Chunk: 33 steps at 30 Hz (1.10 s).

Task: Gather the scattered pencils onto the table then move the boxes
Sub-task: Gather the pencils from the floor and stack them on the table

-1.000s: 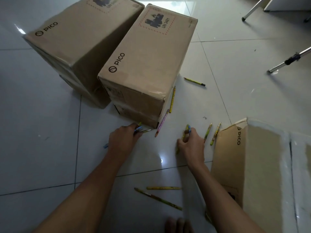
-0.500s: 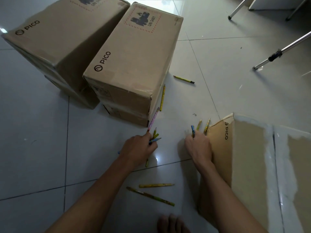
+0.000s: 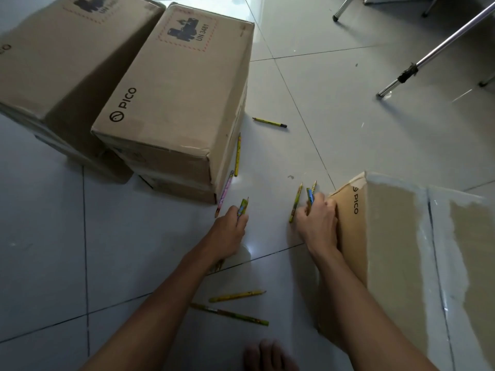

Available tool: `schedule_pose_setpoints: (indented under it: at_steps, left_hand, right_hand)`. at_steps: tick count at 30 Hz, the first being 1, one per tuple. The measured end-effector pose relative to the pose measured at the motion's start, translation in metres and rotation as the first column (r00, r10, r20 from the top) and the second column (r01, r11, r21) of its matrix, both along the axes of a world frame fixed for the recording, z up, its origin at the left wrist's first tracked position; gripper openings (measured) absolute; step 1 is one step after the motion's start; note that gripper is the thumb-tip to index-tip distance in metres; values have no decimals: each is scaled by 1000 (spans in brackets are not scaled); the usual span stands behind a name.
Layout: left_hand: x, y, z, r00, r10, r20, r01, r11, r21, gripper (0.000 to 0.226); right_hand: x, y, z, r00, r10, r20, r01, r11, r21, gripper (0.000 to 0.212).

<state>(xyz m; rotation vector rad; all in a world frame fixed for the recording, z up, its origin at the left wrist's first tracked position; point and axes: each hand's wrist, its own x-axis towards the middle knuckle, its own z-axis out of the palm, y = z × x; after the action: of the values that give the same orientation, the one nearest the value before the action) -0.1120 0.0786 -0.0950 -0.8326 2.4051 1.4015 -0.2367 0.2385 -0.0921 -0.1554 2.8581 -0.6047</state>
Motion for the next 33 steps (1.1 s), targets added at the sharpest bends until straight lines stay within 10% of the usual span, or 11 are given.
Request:
schedule_pose_setpoints:
  at_steps: [14, 23, 27, 33]
  left_hand:
    - [14, 1, -8, 937, 341, -78, -346, 937, -50, 30]
    - [47, -12, -18, 966, 257, -43, -259, 965, -46, 20]
    - [63, -13, -23, 965, 261, -39, -263, 964, -48, 29]
    - [82, -13, -23, 946, 320, -51, -320, 947, 5, 27]
  right_hand:
    - [-3, -9, -15, 985, -57, 163, 69, 995, -66, 32]
    - [23, -18, -14, 941, 334, 58, -334, 942, -24, 50]
    - [36, -15, -16, 885, 464, 30, -459, 883, -99, 20]
    - [42, -23, -17, 899, 433, 65, -427, 900, -90, 24]
